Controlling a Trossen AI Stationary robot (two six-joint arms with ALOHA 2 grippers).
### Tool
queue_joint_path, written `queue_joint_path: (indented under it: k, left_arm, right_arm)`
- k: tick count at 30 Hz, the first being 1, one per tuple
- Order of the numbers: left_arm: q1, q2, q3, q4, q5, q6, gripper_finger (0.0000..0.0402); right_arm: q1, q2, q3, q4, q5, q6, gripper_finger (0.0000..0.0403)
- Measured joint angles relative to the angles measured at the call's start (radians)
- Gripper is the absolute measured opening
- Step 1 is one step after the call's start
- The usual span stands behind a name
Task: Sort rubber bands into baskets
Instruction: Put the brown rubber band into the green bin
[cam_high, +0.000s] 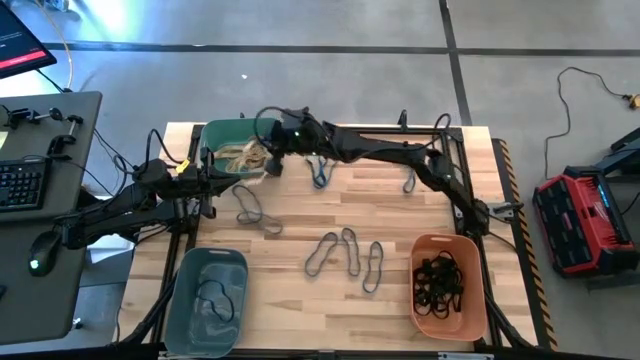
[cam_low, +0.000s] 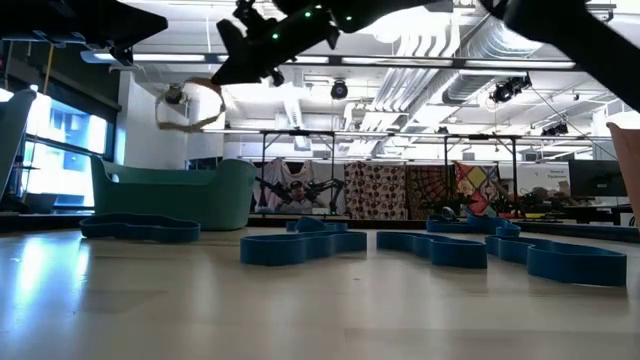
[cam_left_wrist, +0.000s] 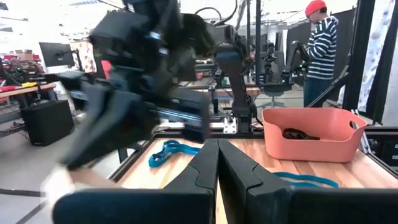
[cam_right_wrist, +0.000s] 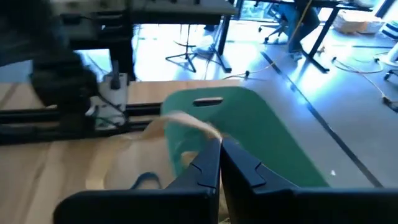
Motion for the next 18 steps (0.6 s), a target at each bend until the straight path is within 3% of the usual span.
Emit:
queue_joint_path:
  k: [5,9,18]
  left_arm:
    - [0.0,0.0,0.0,0.0,0.0,0.0,0.0]
    - [-0.001,0.0,0.0,-0.001,0.0,0.0,0.0]
    - [-0.002,0.006,0.0,-0.001,0.0,0.009,0.0]
  right_arm:
    - [-0.028,0.133,0.187,-0.053,0.0,0.0,0.0]
    - [-0.051,0.15,0.116,0.01,-0.008,0.029,0.0]
    - [-0.081,0.212,0.107,0.031,-0.008,0.089,0.0]
